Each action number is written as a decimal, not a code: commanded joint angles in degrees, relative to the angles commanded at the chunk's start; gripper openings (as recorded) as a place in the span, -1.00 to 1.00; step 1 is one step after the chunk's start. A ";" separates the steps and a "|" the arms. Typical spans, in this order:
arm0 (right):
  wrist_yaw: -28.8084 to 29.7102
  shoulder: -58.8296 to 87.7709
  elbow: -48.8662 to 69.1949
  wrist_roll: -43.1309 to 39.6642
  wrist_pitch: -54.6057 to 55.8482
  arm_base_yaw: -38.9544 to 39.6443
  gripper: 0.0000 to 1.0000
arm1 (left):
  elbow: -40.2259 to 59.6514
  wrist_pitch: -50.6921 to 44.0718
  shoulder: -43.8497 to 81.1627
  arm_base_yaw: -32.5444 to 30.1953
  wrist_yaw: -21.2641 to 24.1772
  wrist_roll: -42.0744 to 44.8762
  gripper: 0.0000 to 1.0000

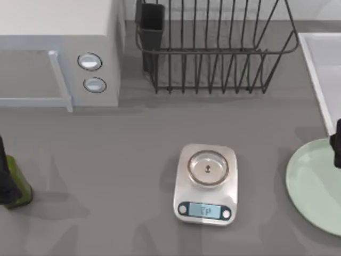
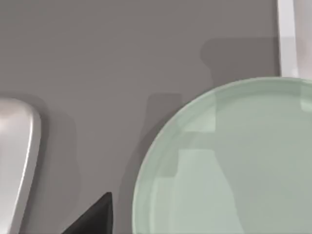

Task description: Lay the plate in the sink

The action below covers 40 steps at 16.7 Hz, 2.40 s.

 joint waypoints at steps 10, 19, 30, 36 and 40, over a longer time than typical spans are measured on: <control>0.00 42.41 28.68 9.50 -24.85 9.21 1.00 | 0.00 0.00 0.00 0.00 0.00 0.00 1.00; -0.01 44.91 29.62 10.00 -25.26 9.48 1.00 | 0.00 0.00 0.00 0.00 0.00 0.00 1.00; 0.06 54.81 17.54 10.37 -3.39 9.88 1.00 | 0.00 0.00 0.00 0.00 0.00 0.00 1.00; 0.05 54.86 17.50 10.37 -3.30 9.90 0.70 | 0.00 0.00 0.00 0.00 0.00 0.00 1.00; 0.05 54.86 17.50 10.37 -3.30 9.90 0.10 | 0.00 0.00 0.00 0.00 0.00 0.00 1.00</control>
